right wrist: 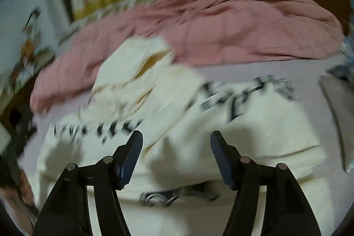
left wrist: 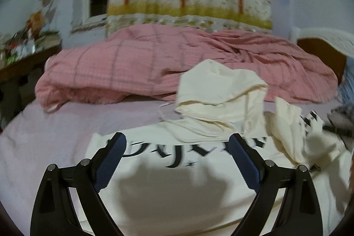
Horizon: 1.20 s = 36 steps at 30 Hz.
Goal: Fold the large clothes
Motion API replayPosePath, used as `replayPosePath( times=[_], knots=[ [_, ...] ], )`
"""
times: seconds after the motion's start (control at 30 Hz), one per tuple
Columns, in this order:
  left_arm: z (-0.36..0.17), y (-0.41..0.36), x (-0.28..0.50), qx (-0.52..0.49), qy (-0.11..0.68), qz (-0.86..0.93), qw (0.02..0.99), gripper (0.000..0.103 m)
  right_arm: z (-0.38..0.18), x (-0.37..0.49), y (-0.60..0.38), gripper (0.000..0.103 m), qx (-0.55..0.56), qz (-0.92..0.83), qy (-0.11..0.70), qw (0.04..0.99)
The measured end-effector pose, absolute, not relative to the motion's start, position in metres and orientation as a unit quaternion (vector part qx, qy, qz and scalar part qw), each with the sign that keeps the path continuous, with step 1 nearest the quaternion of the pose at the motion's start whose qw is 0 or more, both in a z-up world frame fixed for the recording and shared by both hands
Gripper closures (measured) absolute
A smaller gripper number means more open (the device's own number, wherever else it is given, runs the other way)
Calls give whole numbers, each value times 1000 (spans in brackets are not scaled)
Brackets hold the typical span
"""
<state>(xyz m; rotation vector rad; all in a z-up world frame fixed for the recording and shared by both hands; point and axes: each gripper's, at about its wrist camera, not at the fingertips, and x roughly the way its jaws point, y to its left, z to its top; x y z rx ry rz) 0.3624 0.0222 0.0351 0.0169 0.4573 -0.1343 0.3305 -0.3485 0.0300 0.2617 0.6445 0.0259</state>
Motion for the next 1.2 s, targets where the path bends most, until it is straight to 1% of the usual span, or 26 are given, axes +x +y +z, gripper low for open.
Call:
replayPosePath(
  times=[0.07, 0.13, 0.2, 0.27, 0.33, 0.4, 0.47, 0.53, 0.63, 0.7, 0.73, 0.77, 0.8, 0.83, 0.87, 1.0, 1.1, 1.13, 1.17, 1.2],
  knots=[
    [40, 2, 362, 15, 232, -87, 969, 10, 39, 333, -382, 37, 137, -43, 302, 942],
    [44, -29, 369, 17, 254, -133, 958, 9, 38, 336, -407, 37, 88, -124, 301, 941],
    [48, -63, 379, 24, 272, -174, 946, 9, 28, 345, -424, 37, 62, -141, 339, 928],
    [51, -104, 392, 38, 287, -210, 934, 9, 9, 354, -446, 37, 96, -117, 393, 907],
    [51, -144, 408, 43, 309, -238, 920, 7, -3, 360, -455, 37, 112, -112, 423, 892],
    [44, -178, 427, 36, 338, -261, 903, 6, -14, 366, -451, 37, 82, -115, 443, 885],
    [33, -203, 448, 29, 368, -257, 893, 6, -13, 366, -450, 37, 79, -127, 439, 886],
    [19, -219, 471, 21, 394, -232, 889, 6, -9, 361, -457, 37, 105, -125, 428, 889],
    [1, -226, 494, 0, 421, -219, 880, 7, -4, 355, -467, 37, 134, -117, 415, 893],
    [-10, -221, 504, -28, 441, -223, 869, 14, -6, 357, -471, 37, 142, -117, 418, 890],
    [-14, -217, 508, -43, 446, -225, 865, 26, -8, 359, -471, 37, 146, -114, 422, 888],
    [-17, -215, 510, -50, 446, -226, 864, 44, -13, 361, -471, 37, 149, -109, 428, 885],
    [-17, -212, 509, -53, 446, -224, 865, 59, -16, 363, -469, 37, 149, -107, 432, 883],
    [-15, -207, 508, -51, 445, -218, 867, 87, -20, 365, -468, 37, 146, -109, 436, 882],
    [-11, -200, 505, -51, 439, -214, 871, 88, -23, 369, -466, 37, 140, -114, 441, 879],
    [24, -164, 475, -18, 365, -182, 913, 88, -22, 370, -460, 37, 124, -120, 441, 881],
    [40, -132, 458, -22, 350, -175, 920, 87, -22, 371, -453, 37, 112, -113, 443, 882],
    [43, -120, 451, -28, 351, -172, 920, 86, -23, 373, -450, 37, 105, -112, 446, 882],
    [43, -110, 446, -37, 351, -172, 920, 81, -24, 373, -447, 37, 99, -111, 448, 882],
    [41, -104, 441, -45, 353, -167, 920, 79, -26, 374, -445, 37, 91, -114, 449, 881]
  ],
)
